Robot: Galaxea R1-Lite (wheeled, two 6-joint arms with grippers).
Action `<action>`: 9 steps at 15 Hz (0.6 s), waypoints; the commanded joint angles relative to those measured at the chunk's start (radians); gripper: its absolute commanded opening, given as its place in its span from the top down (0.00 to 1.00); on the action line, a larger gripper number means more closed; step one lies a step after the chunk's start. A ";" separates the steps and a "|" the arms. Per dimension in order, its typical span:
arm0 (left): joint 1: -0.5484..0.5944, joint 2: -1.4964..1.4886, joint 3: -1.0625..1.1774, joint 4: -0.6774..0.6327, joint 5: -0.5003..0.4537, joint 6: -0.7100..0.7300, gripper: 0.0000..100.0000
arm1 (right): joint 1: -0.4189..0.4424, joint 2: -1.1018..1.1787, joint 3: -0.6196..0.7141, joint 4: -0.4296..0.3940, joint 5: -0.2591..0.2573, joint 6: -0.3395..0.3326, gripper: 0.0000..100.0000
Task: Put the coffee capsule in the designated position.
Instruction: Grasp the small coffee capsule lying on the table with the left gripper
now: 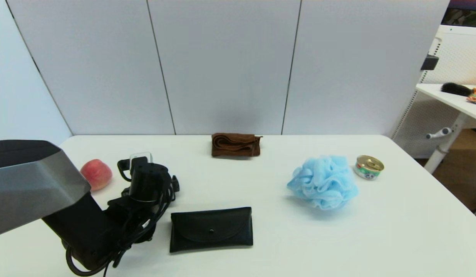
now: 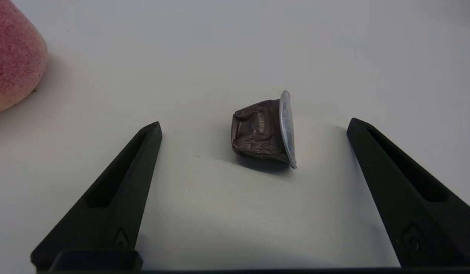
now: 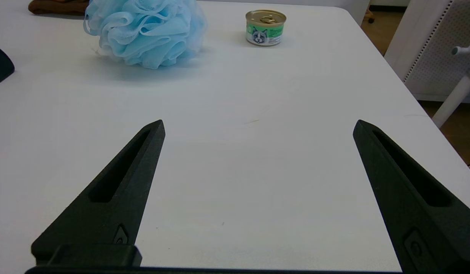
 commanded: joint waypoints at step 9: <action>0.000 0.002 -0.001 -0.007 0.004 -0.002 1.00 | 0.000 0.001 0.000 0.001 0.001 -0.001 0.00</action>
